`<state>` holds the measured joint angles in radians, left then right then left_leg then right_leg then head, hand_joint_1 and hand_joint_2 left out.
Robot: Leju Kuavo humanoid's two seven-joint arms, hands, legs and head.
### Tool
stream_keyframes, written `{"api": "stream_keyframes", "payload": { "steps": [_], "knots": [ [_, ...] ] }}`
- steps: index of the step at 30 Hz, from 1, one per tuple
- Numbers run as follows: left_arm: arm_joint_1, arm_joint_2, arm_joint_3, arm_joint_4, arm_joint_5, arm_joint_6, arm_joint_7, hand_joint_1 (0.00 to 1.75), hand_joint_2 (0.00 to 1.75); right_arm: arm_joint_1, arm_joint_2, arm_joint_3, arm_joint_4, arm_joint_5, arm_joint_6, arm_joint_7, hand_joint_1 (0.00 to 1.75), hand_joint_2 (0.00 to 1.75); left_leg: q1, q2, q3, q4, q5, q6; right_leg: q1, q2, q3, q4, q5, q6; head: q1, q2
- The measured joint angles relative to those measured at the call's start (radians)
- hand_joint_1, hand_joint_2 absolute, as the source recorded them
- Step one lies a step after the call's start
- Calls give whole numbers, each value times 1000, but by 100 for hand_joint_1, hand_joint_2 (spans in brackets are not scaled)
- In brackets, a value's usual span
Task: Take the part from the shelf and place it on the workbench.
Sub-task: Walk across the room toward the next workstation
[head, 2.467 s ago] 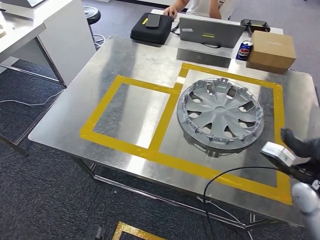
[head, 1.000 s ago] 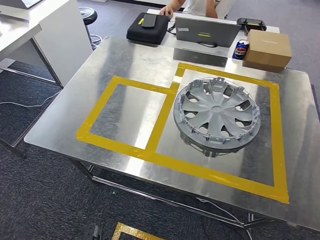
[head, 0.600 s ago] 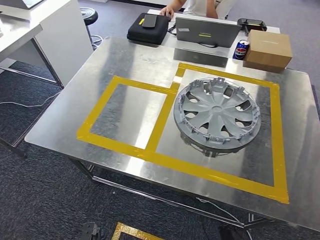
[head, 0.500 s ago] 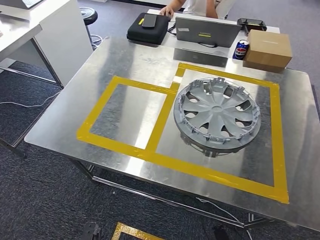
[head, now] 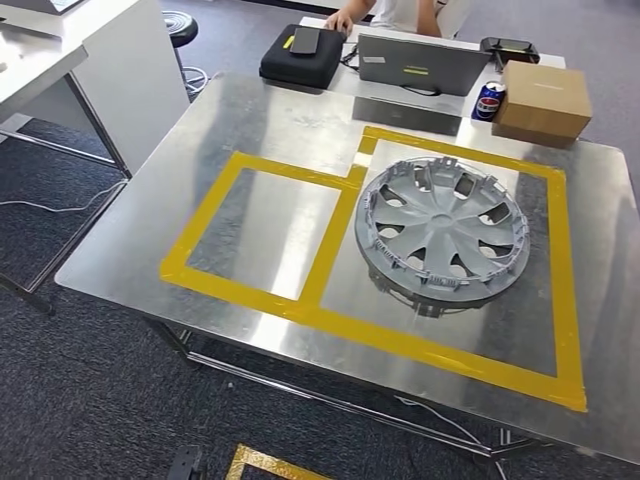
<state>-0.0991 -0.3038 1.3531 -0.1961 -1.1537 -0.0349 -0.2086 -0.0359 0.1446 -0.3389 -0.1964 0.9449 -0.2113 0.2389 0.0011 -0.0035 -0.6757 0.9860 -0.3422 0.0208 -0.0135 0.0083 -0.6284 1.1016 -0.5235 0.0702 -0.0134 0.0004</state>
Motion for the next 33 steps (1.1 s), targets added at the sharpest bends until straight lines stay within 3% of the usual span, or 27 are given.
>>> {"api": "stream_keyframes", "payload": {
  "steps": [2,3,4,5,8,10,12,13,14,15,17,18,19,20,21,22,24,25,26,28,29,30,32,33],
  "knots": [
    [0,0,0,0,0,2,1,0,0,2,0,0,0,0,-2,3,0,0,1,2,-7,-1,7,0,0,0,-28,118,-88,3,1,0],
    [0,1,0,0,1,3,1,0,0,2,0,0,0,-1,-3,2,0,0,1,3,-13,-1,13,-1,0,-1,-32,160,-113,5,1,0],
    [0,1,0,0,8,1,-4,0,0,2,0,1,1,-5,-6,-3,0,0,2,3,-20,-1,20,-4,-1,-1,-20,170,-120,6,1,0],
    [0,2,2,0,22,-7,-15,0,0,2,0,0,1,-13,-11,-14,0,0,3,4,-30,-1,28,-8,-2,-1,10,142,-110,8,1,0],
    [1,1,15,0,65,-44,-67,0,0,-3,-1,-13,0,-68,-50,-103,0,0,10,2,-57,0,59,-30,-5,1,148,-47,-59,12,-1,0],
    [4,0,12,0,23,-53,-72,0,0,-7,-2,-28,0,-90,-87,-167,0,0,11,1,-55,-2,76,-45,-2,4,175,-91,-50,-3,-7,1],
    [6,-3,-15,0,-43,-54,-56,0,0,-10,-6,-38,0,-90,-105,-182,0,0,14,2,-47,-14,92,-59,2,4,162,-84,-35,-26,-12,0],
    [7,-5,-30,0,-64,-53,-49,0,0,-13,-9,-40,0,-88,-105,-176,0,0,17,2,-49,-15,82,-65,4,2,153,-82,-24,-36,-14,0],
    [8,-7,-42,0,-74,-51,-44,0,0,-15,-10,-42,0,-87,-101,-167,0,0,18,2,-57,1,49,-69,4,1,141,-83,-11,-46,-15,0],
    [8,-9,-51,0,-77,-50,-41,0,0,-16,-10,-44,0,-92,-97,-163,0,0,18,2,-69,40,-7,-72,3,0,126,-84,4,-53,-17,1],
    [8,-10,-62,0,-68,-56,-35,0,0,-13,-5,-55,0,-129,-90,-175,0,0,16,2,-96,170,-133,-74,5,-1,99,-83,30,-61,-22,0],
    [7,-11,-62,0,-45,-69,-34,0,0,-12,-1,-70,0,-164,-87,-189,0,0,15,2,-103,234,-167,-74,7,-1,83,-83,43,-61,-24,0],
    [6,-10,-57,0,-12,-88,-37,0,0,-12,4,-90,0,-195,-83,-202,0,0,15,2,-98,278,-176,-74,8,-2,67,-82,56,-61,-24,0],
    [6,-10,-47,0,24,-112,-45,0,0,-12,8,-110,0,-212,-78,-211,0,0,15,2,-78,291,-167,-72,9,-3,49,-82,68,-60,-24,0],
    [6,-10,-34,0,51,-131,-56,0,0,-12,11,-126,0,-215,-73,-216,0,0,14,2,-39,268,-150,-69,10,-3,33,-81,80,-58,-25,0],
    [5,-10,-25,0,63,-145,-67,0,0,-12,12,-135,0,-203,-70,-218,0,0,14,2,18,215,-140,-65,10,-2,19,-81,91,-54,-25,0],
    [3,-10,-16,0,50,-155,-83,0,0,-13,14,-139,0,-181,-66,-220,0,0,11,1,138,74,-151,-55,13,-2,0,-78,108,-44,-24,0],
    [1,-11,-16,0,37,-156,-86,0,0,-13,15,-140,0,-174,-65,-220,0,0,8,1,173,25,-162,-49,13,-2,-6,-78,117,-38,-23,0],
    [0,-11,-17,0,26,-156,-88,0,0,-13,16,-140,0,-169,-64,-219,0,0,4,0,189,-2,-168,-43,12,-3,-10,-79,126,-31,-23,0],
    [2,-12,-17,0,11,-153,-89,0,0,-12,17,-141,1,-161,-61,-216,0,0,0,2,180,-12,-156,-26,6,-3,-17,-80,135,-19,-24,0],
    [4,-12,-18,0,5,-150,-89,0,0,-9,17,-141,1,-157,-61,-214,0,0,0,3,173,-13,-147,-17,4,-3,-24,-68,116,-14,-23,0],
    [5,-12,-20,0,-2,-146,-87,0,0,-7,17,-141,2,-152,-60,-213,0,0,0,5,163,-15,-136,-10,2,-3,-36,-36,79,-10,-21,0],
    [5,-13,-26,0,-17,-138,-79,0,0,-8,17,-141,2,-145,-59,-213,0,0,-1,5,139,-15,-114,-1,2,-3,-68,79,-20,-5,-18,0],
    [5,-13,-29,0,-22,-134,-73,0,0,-9,17,-141,2,-144,-59,-214,0,0,-2,6,125,-14,-102,0,3,-3,-80,143,-54,-3,-17,0]
  ]
}}
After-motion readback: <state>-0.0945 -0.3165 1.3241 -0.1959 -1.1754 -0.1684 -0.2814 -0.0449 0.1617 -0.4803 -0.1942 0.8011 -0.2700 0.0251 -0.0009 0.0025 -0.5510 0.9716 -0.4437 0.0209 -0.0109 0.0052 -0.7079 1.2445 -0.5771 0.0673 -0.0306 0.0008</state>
